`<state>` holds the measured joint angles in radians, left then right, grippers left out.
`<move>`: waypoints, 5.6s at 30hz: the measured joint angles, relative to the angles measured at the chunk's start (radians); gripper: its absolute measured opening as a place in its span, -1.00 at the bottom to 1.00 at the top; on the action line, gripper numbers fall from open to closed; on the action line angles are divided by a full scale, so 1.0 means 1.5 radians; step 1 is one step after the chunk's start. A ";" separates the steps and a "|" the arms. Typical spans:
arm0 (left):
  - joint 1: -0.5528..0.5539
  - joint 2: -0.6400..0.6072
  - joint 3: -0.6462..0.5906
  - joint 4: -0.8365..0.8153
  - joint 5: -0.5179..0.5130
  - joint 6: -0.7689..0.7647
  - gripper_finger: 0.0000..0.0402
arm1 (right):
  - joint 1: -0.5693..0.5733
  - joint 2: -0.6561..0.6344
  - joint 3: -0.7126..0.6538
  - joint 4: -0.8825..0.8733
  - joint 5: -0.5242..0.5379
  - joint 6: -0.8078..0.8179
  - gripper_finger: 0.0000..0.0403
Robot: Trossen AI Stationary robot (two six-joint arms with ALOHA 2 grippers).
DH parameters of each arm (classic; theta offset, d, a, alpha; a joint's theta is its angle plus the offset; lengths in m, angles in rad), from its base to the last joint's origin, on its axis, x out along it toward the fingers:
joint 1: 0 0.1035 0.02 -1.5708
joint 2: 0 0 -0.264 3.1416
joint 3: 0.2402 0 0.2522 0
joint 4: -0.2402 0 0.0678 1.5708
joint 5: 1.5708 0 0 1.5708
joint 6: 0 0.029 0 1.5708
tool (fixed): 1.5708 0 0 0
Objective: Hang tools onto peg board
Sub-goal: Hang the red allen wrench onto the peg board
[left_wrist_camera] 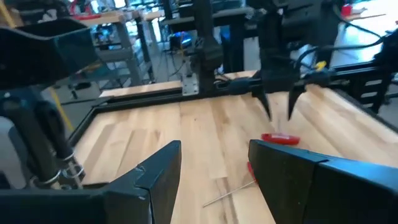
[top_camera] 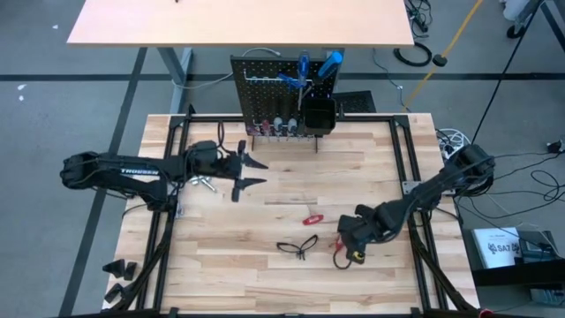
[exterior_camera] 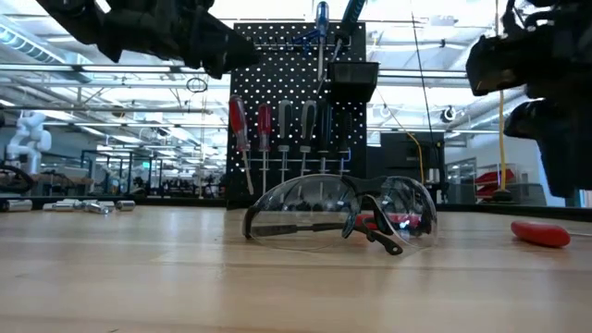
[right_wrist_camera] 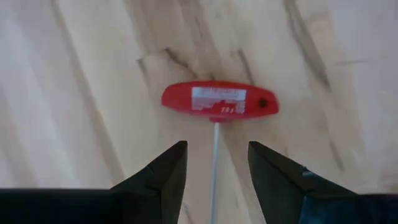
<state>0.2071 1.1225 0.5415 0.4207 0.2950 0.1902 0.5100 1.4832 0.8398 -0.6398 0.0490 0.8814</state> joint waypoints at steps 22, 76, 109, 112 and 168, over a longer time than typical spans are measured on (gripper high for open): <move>0.007 0.000 0.000 -0.030 0.056 -0.054 -0.02 | 0.037 0.133 0.004 0.006 -0.001 0.049 -0.83; -0.149 0.259 0.128 0.322 0.013 -0.106 -0.02 | -0.157 -0.015 0.000 0.929 0.192 -0.652 -1.00; -0.148 0.263 0.130 0.300 -0.001 -0.104 -0.98 | -0.161 -0.027 0.001 0.844 0.245 -0.653 -0.55; -0.148 0.252 0.130 0.276 -0.041 -0.104 -0.98 | -0.161 -0.061 0.001 0.778 0.266 -0.658 -0.37; 0.095 0.264 0.340 0.058 -0.529 -0.141 -0.99 | -0.180 -0.245 0.000 0.368 0.265 -0.651 -0.15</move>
<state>0.3492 1.5192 1.0512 0.5076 -0.4986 -0.0216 0.2401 1.1152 0.8402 -0.0884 0.4472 -0.0954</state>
